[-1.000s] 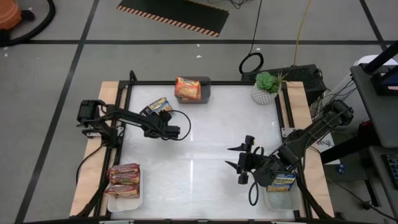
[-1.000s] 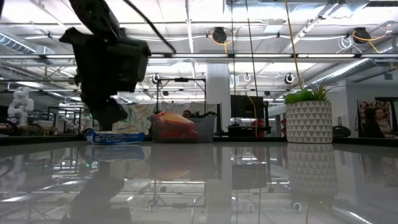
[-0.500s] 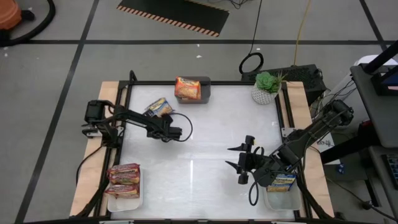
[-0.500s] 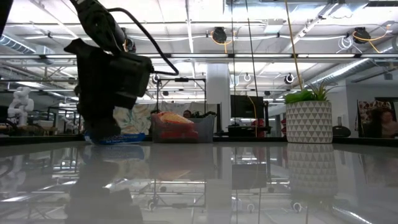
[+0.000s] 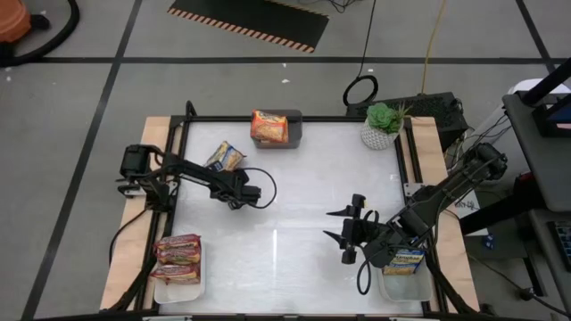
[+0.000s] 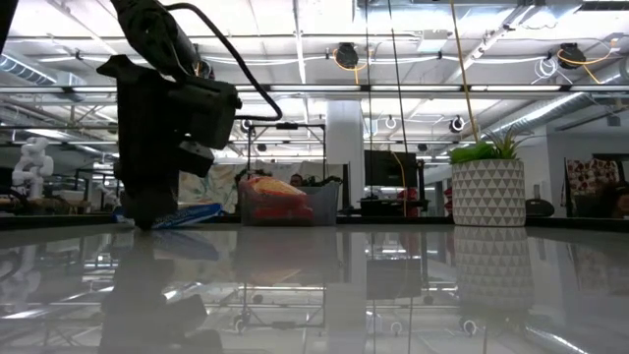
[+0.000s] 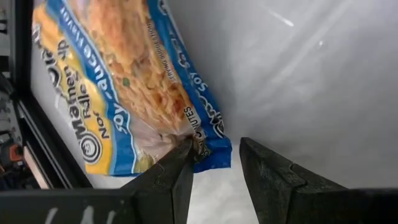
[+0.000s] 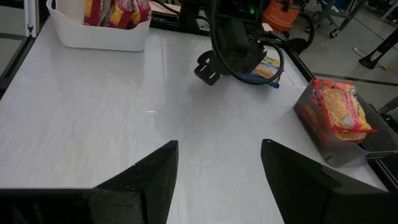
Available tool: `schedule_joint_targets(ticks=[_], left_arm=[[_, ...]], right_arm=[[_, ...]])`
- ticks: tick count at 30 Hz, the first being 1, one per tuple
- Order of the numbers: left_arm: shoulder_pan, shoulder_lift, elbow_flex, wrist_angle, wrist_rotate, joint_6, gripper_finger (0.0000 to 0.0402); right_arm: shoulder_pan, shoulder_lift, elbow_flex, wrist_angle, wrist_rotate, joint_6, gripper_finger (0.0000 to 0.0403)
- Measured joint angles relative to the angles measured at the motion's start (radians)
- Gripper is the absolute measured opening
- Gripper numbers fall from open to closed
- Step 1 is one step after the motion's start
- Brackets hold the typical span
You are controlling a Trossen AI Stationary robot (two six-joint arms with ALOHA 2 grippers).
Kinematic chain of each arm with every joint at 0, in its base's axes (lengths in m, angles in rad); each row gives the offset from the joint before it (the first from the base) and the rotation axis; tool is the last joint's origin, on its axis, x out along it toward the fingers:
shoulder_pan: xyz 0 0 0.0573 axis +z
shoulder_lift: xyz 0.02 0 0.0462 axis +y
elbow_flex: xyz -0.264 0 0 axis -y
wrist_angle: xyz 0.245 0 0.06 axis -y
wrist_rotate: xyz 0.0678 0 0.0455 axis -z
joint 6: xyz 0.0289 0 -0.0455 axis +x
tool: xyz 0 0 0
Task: Sort Maruchan noodles
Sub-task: Put the blue noodle pack into the gray bin
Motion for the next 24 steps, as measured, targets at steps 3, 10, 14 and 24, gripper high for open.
schedule_joint_targets(ticks=[3, 10, 14, 24], left_arm=[[-0.014, 0.000, 0.012, -0.012, 0.027, 0.014, 0.0138], [-0.060, 0.000, 0.042, -0.011, 0.069, 0.047, 0.0138], [-0.082, 0.000, 0.066, -0.010, 0.098, 0.058, 0.0138], [-0.155, 0.001, 0.136, -0.011, 0.196, 0.071, 0.0138]], right_arm=[[0.000, 0.000, 0.000, 0.000, 0.000, 0.000, 0.0224], [0.000, 0.000, 0.000, -0.001, 0.000, 0.000, 0.0224], [0.000, 0.000, 0.000, -0.001, 0.000, 0.000, 0.0224], [0.000, 0.000, 0.000, -0.001, 0.000, 0.000, 0.0224]])
